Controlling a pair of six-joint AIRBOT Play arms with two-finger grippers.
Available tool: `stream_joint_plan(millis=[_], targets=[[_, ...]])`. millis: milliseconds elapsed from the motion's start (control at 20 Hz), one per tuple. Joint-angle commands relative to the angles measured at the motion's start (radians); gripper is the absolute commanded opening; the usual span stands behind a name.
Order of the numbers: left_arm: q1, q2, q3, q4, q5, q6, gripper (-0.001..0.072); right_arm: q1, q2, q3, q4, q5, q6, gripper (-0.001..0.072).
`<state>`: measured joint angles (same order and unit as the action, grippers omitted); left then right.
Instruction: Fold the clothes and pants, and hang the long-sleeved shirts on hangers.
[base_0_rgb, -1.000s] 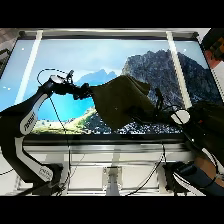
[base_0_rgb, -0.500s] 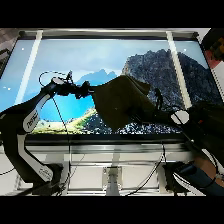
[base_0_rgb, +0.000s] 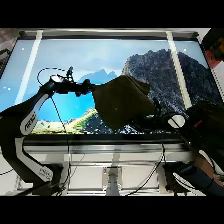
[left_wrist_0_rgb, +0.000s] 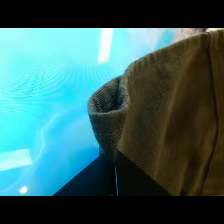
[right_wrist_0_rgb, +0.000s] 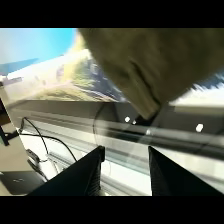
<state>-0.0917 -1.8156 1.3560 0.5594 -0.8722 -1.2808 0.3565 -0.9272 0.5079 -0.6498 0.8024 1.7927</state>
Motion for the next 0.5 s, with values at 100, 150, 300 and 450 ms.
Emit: stream_joint_plan(millis=[100,150,300,450], targets=[[-0.012,0.019,0.001,0.0,-0.036,0.04,0.0011,0.047,-0.055,-0.091,0.116,-0.103,0.058,0.0391],[-0.017,0.019,0.001,0.0,-0.038,0.041,0.001,0.074,-0.086,-0.089,0.136,-0.153,0.058,0.0475],[-0.044,0.019,0.001,0.0,-0.037,0.056,0.001,0.158,-0.19,-0.08,0.293,-0.266,0.058,0.0486],[-0.066,0.019,0.001,0.0,-0.037,0.057,0.0011,0.195,-0.276,-0.056,0.344,-0.272,0.058,0.0485]])
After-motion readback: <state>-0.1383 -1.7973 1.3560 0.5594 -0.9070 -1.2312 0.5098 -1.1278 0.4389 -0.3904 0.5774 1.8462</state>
